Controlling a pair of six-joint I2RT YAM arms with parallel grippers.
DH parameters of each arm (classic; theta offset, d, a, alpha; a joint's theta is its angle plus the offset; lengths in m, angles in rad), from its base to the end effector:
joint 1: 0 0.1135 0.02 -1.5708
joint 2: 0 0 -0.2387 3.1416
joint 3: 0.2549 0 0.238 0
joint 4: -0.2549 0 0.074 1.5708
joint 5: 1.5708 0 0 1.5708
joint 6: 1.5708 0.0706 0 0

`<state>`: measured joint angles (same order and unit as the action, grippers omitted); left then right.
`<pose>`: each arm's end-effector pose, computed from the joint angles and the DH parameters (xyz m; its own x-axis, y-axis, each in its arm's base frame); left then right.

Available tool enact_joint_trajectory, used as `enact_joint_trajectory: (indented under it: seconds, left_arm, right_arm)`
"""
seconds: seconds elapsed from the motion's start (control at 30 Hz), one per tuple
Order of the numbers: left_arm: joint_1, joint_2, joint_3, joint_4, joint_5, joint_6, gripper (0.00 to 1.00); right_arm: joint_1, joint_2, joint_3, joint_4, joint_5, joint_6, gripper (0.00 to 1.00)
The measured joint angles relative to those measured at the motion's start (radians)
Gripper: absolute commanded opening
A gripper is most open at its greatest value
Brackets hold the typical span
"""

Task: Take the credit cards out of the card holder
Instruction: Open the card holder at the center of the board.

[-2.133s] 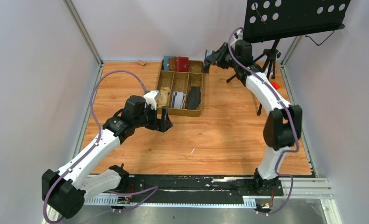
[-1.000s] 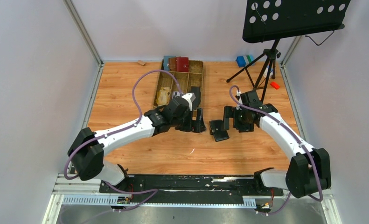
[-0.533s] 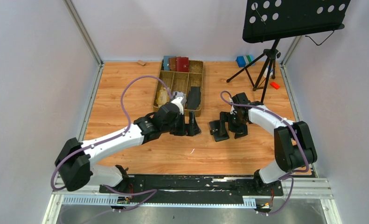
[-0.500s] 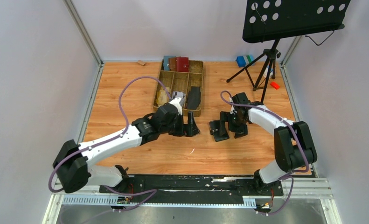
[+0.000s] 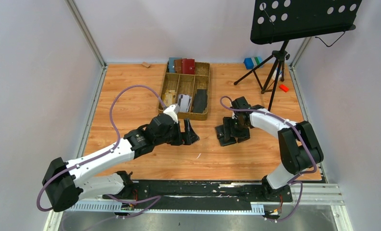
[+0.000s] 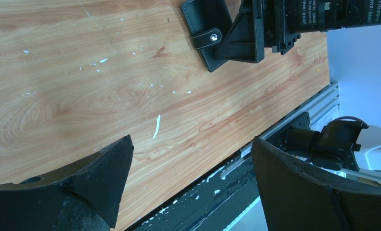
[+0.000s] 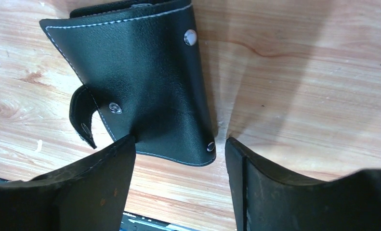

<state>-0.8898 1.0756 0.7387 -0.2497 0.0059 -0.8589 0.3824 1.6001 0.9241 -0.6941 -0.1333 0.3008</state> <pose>0.1660 -0.2055 0.2240 -0.8182 -0.1928 -0.5416 0.2457 0.7344 -0.6327 0.2497 0.1105 0.1137 -0.9852 -0.0797 -0.1518 -0.1073 0.9772 0.1835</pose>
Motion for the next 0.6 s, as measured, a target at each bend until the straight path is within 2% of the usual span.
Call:
enact_joint_trajectory:
  seconds: [0.07, 0.17, 0.23, 0.27, 0.6]
  left_arm:
    - [0.0, 0.0, 0.0, 0.001, -0.004, -0.005, 0.98]
    - [0.0, 0.006, 0.0, 0.007, -0.005, -0.012, 0.98]
    - [0.0, 0.011, -0.001, 0.01, -0.004, -0.017, 0.98]
    - [0.0, 0.013, -0.003, 0.015, -0.004, -0.019, 0.98]
    - [-0.014, 0.092, -0.027, 0.108, 0.012, -0.052, 1.0]
  right_arm:
    - [0.005, 0.007, 0.005, 0.002, -0.012, 0.003, 0.44]
    - [0.009, 0.005, 0.014, -0.005, -0.019, -0.005, 0.34]
    - [0.008, -0.001, 0.015, -0.006, -0.03, -0.01, 0.15]
    - [0.006, -0.007, 0.015, -0.013, -0.04, -0.01, 0.11]
    - [0.01, -0.23, 0.016, -0.055, -0.188, 0.002, 0.08]
